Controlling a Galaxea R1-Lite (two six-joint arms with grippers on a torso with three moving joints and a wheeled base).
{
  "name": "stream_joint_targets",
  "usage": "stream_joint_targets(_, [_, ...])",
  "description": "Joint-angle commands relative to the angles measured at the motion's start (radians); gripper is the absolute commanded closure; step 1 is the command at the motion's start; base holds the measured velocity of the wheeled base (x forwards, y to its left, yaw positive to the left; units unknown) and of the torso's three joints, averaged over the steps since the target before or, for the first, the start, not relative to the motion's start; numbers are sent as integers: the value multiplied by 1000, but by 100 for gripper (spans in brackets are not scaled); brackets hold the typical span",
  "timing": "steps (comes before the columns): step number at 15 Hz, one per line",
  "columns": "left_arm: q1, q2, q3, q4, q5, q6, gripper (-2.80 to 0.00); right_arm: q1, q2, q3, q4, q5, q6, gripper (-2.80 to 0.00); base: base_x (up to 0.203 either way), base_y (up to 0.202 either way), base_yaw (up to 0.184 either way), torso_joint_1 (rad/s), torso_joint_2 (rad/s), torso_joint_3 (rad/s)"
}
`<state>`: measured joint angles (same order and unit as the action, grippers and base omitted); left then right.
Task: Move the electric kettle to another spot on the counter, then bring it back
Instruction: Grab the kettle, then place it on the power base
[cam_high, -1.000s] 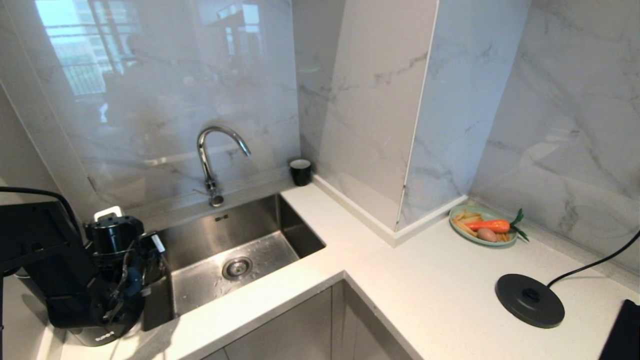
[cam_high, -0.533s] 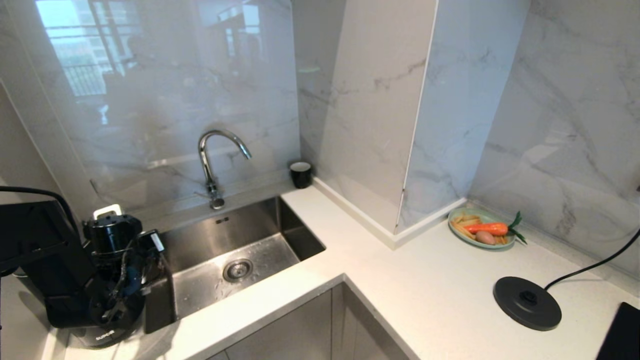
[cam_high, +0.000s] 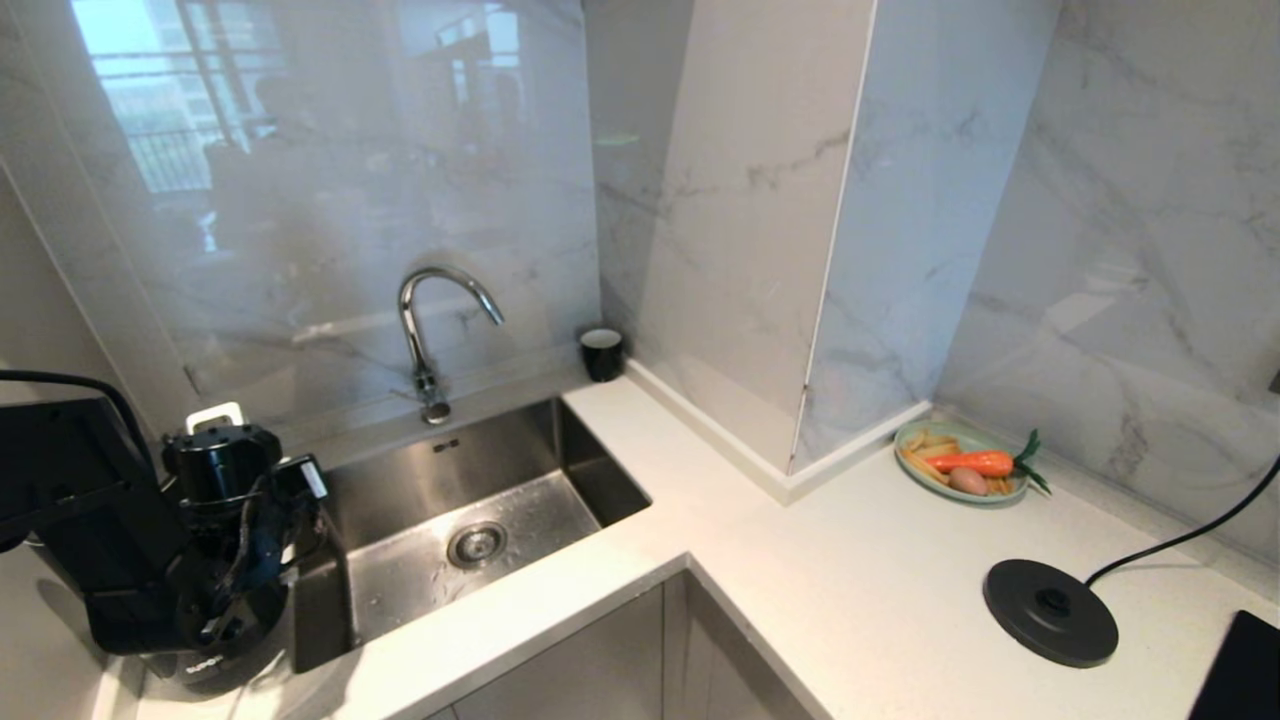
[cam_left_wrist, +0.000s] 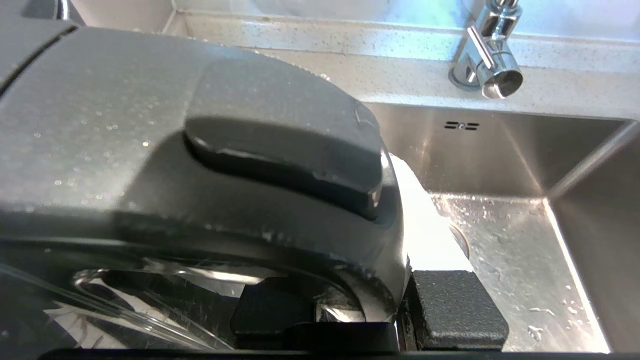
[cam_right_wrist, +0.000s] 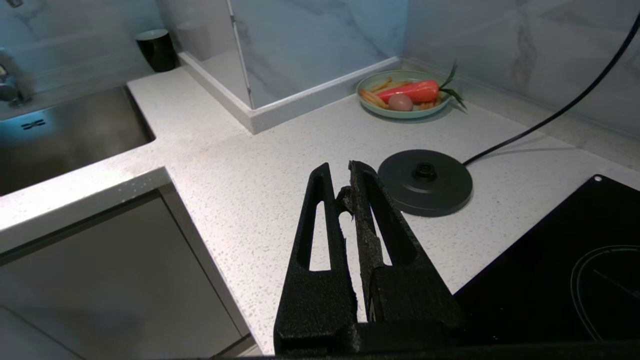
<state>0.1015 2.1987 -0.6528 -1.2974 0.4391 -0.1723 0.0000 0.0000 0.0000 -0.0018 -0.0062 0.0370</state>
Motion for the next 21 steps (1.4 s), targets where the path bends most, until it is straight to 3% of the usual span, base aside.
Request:
stream_joint_targets(1, [-5, -12, -1, -8, 3, 0, 0, 0, 2, 0, 0, 0, 0, 0, 0, 0, 0, 60, -140, -79])
stream_joint_targets(13, [-53, -135, 35, 15, 1, 2, 0, 0, 2, 0, 0, 0, 0, 0, 0, 0, 0, 49, -107, -57])
stream_joint_targets(21, [-285, -322, 199, 51, 5, 10, 0, 0, 2, 0, 0, 0, 0, 0, 0, 0, 0, 0, 0, 0])
